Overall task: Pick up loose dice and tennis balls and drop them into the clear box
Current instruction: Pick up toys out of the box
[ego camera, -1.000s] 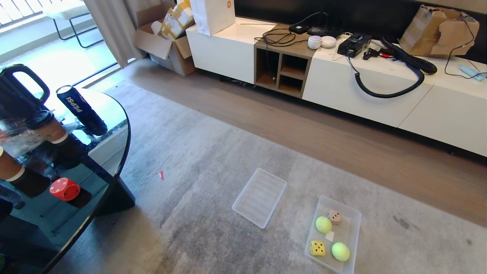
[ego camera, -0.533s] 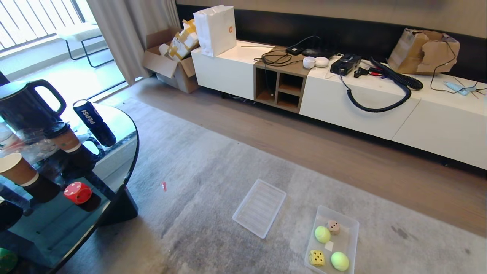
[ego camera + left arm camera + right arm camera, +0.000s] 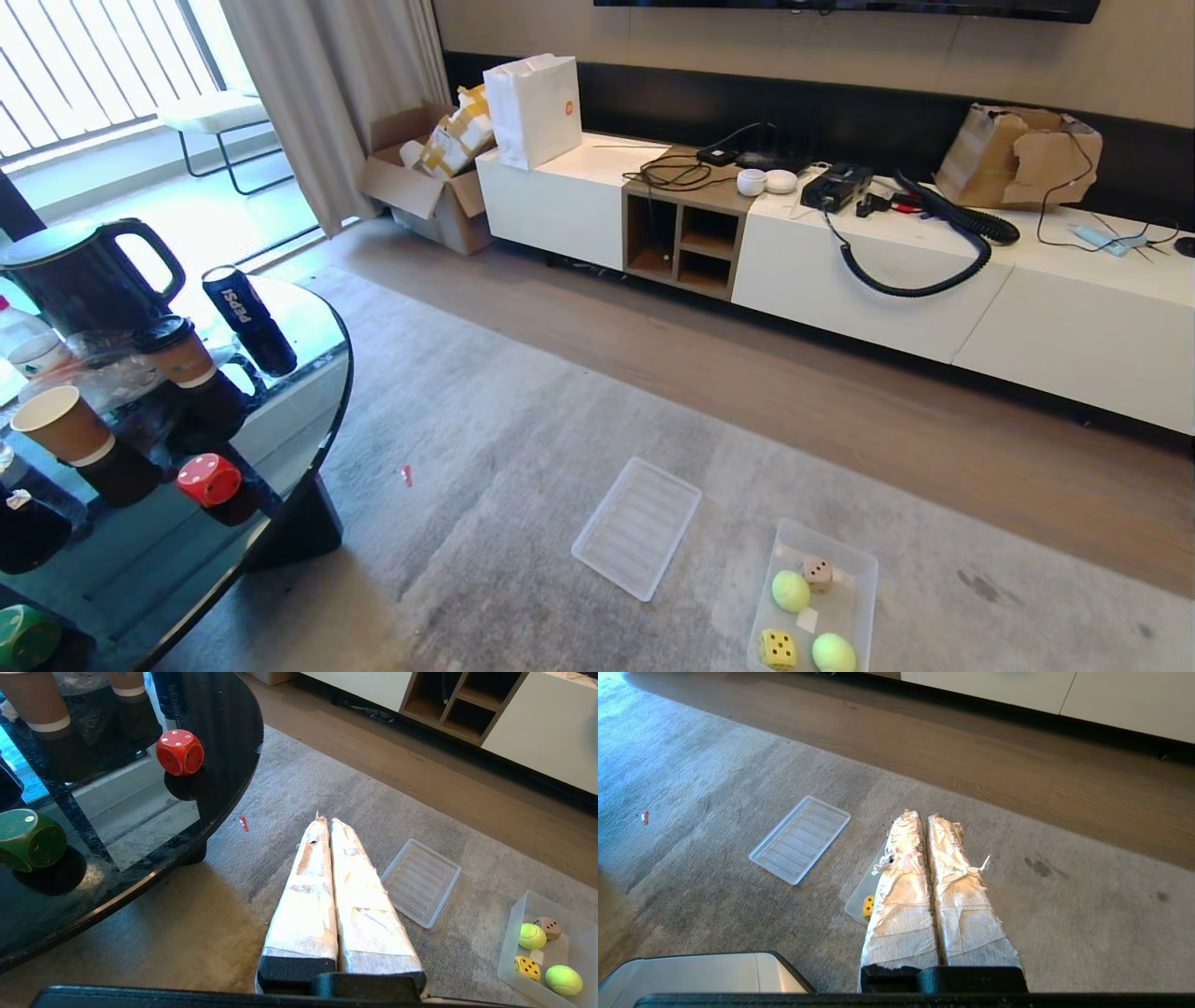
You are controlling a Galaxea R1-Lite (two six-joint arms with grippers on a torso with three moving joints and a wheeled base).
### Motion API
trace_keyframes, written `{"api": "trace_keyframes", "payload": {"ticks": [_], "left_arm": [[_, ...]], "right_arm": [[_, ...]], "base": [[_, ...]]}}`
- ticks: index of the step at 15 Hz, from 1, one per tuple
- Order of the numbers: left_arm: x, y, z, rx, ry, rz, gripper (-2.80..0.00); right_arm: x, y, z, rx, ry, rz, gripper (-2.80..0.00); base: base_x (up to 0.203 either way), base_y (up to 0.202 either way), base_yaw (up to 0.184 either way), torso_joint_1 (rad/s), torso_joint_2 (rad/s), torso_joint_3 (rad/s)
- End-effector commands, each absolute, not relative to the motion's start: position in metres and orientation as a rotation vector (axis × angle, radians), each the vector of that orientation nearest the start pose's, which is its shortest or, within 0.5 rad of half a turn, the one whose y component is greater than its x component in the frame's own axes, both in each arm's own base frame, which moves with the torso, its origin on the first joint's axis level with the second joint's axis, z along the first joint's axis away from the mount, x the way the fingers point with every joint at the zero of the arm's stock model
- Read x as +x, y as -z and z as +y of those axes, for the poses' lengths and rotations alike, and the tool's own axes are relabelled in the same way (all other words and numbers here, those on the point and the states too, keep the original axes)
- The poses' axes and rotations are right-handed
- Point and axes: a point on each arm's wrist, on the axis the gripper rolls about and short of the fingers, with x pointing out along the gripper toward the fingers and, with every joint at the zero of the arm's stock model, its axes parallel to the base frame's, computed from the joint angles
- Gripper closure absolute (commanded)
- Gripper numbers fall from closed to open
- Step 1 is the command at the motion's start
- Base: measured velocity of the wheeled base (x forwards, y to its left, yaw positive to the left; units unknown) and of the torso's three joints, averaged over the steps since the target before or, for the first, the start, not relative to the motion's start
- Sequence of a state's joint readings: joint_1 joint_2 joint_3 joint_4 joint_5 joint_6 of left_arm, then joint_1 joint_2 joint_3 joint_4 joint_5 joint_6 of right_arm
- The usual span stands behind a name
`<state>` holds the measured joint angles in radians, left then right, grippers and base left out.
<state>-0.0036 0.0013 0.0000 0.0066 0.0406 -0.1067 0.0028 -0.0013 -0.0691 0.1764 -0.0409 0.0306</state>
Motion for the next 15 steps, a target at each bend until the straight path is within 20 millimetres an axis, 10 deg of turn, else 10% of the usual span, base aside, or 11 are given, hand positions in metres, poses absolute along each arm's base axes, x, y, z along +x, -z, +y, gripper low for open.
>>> {"api": "trace_keyframes", "payload": {"ticks": [1, 15], "left_arm": [[-0.0227, -0.0747, 0.001, -0.104, -0.037, 0.007, 0.0], [-0.0227, -0.0748, 0.001, -0.09, -0.038, 0.007, 0.0]], "right_arm": [[-0.029, -0.0764, -0.001, 0.028, 0.04, 0.107, 0.0], [-0.0292, -0.0762, -0.0008, 0.027, 0.032, 0.11, 0.0]], "base": [[0.0, 0.0, 0.0, 0.0, 0.0, 0.0], [-0.001, -0.002, 0.058, 0.001, 0.0, 0.002]]}}
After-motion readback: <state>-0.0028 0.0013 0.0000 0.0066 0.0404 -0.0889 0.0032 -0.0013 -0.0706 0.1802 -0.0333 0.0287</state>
